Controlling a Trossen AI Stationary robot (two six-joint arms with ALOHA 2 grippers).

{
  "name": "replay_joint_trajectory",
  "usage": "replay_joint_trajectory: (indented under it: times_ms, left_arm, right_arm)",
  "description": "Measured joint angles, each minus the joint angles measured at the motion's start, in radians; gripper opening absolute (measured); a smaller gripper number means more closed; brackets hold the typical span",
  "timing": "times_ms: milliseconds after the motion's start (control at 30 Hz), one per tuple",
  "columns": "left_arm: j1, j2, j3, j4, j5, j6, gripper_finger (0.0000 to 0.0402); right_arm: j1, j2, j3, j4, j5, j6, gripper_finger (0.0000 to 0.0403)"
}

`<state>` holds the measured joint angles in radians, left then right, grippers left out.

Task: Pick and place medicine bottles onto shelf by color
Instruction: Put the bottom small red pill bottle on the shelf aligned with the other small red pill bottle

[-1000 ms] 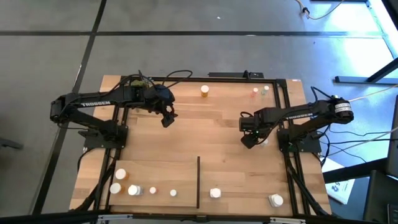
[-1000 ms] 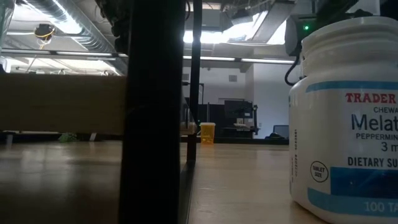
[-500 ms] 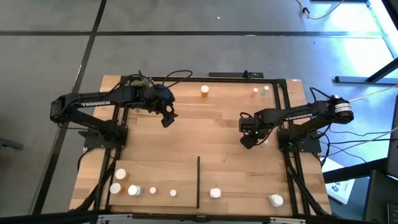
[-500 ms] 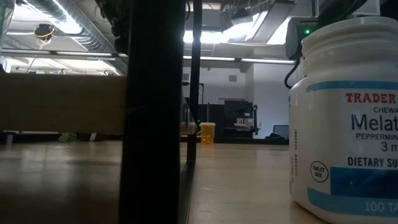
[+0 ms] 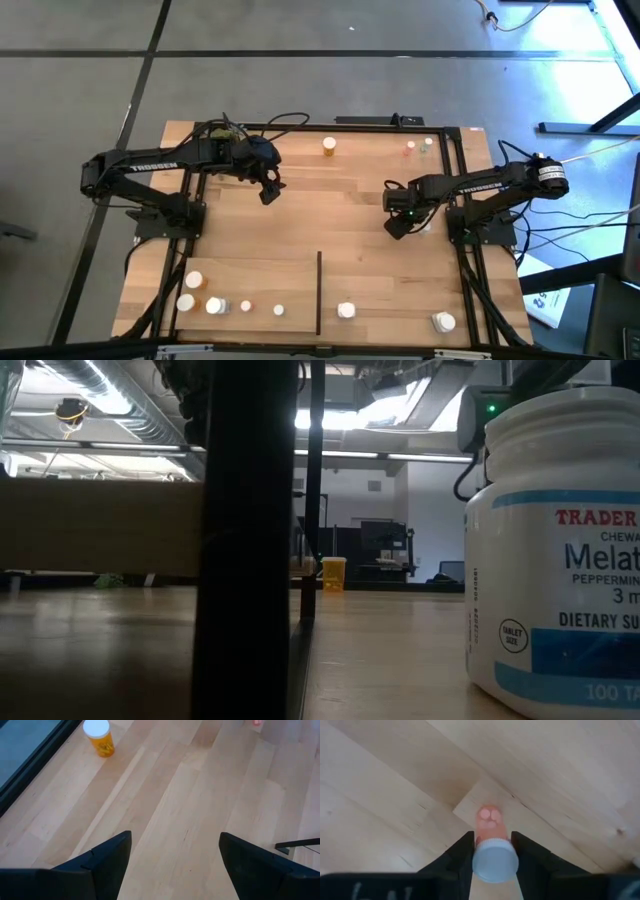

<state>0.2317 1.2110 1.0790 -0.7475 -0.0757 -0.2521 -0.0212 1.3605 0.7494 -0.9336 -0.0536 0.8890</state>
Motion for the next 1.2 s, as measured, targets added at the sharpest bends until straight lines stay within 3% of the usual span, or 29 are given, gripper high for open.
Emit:
replay_joint_trajectory:
  times_ms: [267, 567, 900, 1067, 1200]
  left_arm:
    - [0.000, 0.000, 0.000, 0.000, 0.000, 0.000, 0.0294]
    - [0.000, 0.000, 0.000, -0.001, 0.000, 0.000, 0.0294]
    - [-0.004, -0.019, 0.000, -0.014, 0.029, 0.001, 0.0294]
    - [-0.004, -0.051, 0.000, -0.033, 0.045, -0.004, 0.0294]
    - [-0.004, -0.081, 0.000, -0.052, 0.045, -0.005, 0.0294]
  right_arm:
    - [-0.016, 0.000, 0.076, 0.008, -0.025, -0.005, 0.0116]
    - [-0.075, 0.049, 0.333, -0.003, -0.027, -0.159, 0.0117]
    - [-0.153, 0.323, 0.710, -0.058, -0.028, -0.503, 0.0118]
    - [-0.180, 0.500, 0.881, -0.124, -0.028, -0.588, 0.0118]
    - [-0.180, 0.622, 0.985, -0.142, -0.089, -0.667, 0.0118]
